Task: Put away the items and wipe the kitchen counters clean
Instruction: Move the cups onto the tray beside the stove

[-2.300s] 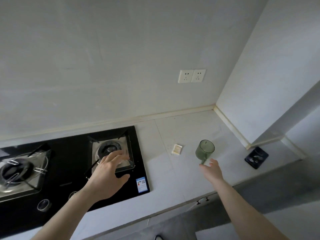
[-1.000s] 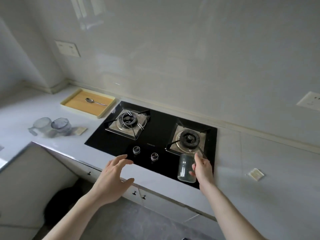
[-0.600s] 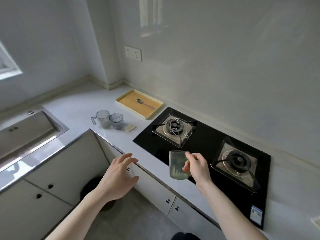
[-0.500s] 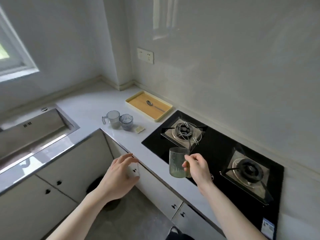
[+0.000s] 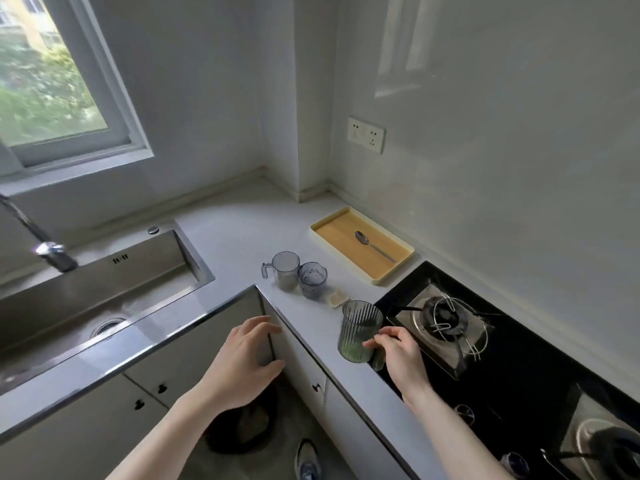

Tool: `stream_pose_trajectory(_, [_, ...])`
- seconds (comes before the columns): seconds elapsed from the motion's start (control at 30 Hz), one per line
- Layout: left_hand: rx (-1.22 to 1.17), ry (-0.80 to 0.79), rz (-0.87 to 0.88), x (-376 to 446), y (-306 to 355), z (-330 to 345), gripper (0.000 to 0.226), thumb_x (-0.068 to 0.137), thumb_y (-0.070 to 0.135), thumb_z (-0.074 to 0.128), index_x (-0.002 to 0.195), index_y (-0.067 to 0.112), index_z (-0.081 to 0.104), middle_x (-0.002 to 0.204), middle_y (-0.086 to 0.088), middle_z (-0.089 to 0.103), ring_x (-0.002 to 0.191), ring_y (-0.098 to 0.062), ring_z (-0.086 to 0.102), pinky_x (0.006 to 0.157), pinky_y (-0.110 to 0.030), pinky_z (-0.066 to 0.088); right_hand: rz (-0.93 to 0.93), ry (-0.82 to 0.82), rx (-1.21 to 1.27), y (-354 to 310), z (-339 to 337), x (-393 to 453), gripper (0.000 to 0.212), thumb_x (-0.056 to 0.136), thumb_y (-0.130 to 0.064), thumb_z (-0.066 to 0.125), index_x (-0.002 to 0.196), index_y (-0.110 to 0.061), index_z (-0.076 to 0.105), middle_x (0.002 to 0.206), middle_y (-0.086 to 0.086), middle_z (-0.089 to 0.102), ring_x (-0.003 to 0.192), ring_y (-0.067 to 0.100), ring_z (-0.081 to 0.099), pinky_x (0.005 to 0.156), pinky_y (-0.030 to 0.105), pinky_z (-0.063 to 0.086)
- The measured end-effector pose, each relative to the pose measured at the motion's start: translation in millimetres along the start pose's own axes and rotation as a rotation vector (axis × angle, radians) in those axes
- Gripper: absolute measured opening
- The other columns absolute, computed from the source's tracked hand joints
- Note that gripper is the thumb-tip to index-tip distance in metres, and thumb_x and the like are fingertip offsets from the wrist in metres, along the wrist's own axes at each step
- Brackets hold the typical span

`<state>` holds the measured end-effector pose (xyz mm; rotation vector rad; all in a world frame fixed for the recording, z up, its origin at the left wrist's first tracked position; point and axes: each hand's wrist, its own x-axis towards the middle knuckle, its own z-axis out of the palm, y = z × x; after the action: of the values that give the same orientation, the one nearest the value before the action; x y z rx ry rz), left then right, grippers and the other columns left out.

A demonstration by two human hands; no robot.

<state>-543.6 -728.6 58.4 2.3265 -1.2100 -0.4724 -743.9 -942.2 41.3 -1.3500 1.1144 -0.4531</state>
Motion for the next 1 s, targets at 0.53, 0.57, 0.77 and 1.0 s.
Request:
stream_pose_trajectory(0.53, [-0.019, -0.075, -0.121, 151.2, -82.9, -51.5, 0.05, 0.087, 0.038, 0.069, 0.134, 0.039, 0.052, 0.15, 0.017, 0.039, 0.138, -0.014, 0.039, 0.113, -0.028, 0.032, 0.164, 0.043, 0.05, -18.7, 92.7, 143.3, 0.03, 0.086, -0.014, 0.072, 0.11, -0.019, 0.055, 0.098, 0.0, 0.078, 0.105, 0.021, 0.068, 0.101, 0.051, 0.051])
stream_pose_trajectory(0.57, [-0.018, -0.08, -0.121, 158.5, -88.7, -55.1, 0.05, 0.087, 0.038, 0.069, 0.134, 0.039, 0.052, 0.151, 0.017, 0.038, 0.139, -0.014, 0.038, 0.114, -0.028, 0.031, 0.169, 0.052, 0.054, -20.6, 98.3, 148.4, 0.032, 0.086, -0.013, 0.073, 0.112, -0.02, 0.054, 0.099, 0.001, 0.078, 0.105, 0.021, 0.068, 0.102, 0.051, 0.051])
stream_pose_trajectory(0.77, [-0.033, -0.158, -0.053, 198.1, -118.9, -70.7, 0.049, 0.086, 0.038, 0.067, 0.133, 0.038, 0.053, 0.153, 0.015, 0.037, 0.139, -0.012, 0.038, 0.112, -0.028, 0.035, 0.201, 0.147, 0.06, -27.2, 121.9, 156.3, 0.032, 0.089, -0.018, 0.07, 0.114, -0.03, 0.055, 0.108, -0.004, 0.073, 0.112, 0.018, 0.063, 0.105, 0.049, 0.048])
stream_pose_trajectory(1.0, [-0.009, -0.279, 0.017, 240.2, -153.7, -94.8, 0.053, 0.088, 0.037, 0.067, 0.138, 0.033, 0.051, 0.154, 0.012, 0.037, 0.141, -0.015, 0.038, 0.114, -0.032, 0.035, 0.234, 0.326, 0.152, -23.8, 154.7, 137.1, 0.055, 0.084, -0.022, 0.074, 0.135, -0.023, 0.052, 0.118, 0.004, 0.069, 0.112, 0.021, 0.063, 0.104, 0.049, 0.049])
